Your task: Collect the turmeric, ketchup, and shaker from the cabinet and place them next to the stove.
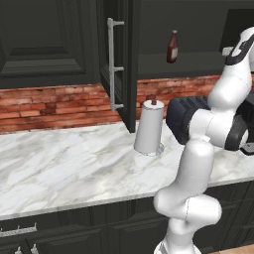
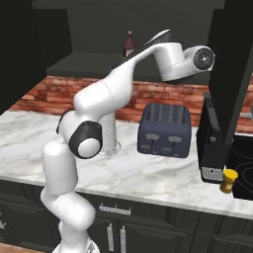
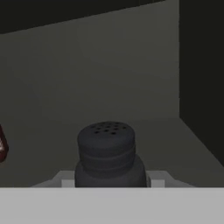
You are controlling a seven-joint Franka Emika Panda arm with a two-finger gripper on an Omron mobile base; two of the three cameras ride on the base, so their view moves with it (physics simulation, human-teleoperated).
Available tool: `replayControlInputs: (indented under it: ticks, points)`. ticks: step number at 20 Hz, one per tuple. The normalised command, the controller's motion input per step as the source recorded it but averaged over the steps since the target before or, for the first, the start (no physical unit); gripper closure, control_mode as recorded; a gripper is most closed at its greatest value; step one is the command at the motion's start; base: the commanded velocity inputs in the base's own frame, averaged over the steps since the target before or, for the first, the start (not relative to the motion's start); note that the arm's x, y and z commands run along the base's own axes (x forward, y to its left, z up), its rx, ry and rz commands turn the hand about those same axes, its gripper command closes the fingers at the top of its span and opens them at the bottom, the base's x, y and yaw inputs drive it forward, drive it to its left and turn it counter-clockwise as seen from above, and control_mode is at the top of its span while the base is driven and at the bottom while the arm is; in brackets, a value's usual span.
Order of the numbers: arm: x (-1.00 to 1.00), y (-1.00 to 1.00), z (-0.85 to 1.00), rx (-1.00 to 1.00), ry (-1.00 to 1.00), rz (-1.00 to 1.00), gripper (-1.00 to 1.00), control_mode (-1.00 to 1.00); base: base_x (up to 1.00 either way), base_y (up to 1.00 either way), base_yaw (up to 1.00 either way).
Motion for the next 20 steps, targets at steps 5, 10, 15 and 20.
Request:
replayControlInputs:
  ticks: [5, 10, 15, 20]
  points:
    - [-1.0, 0.63, -0.26, -0.01, -0.1, -0.05, 1.0, -1.0, 0.0, 0.0, 0.0]
    - [-1.0, 0.58, -0.14, 0.0, -0.11, -0.05, 1.0, -1.0, 0.0, 0.0, 0.0]
    - [-1.0, 0.56, -0.12, 0.0, -0.1, -0.05, 1.0, -1.0, 0.0, 0.0, 0.0]
    - [-1.0, 0.23, -0.38, -0.06, -0.07, -0.03, 1.0, -1.0, 0.0, 0.0, 0.0]
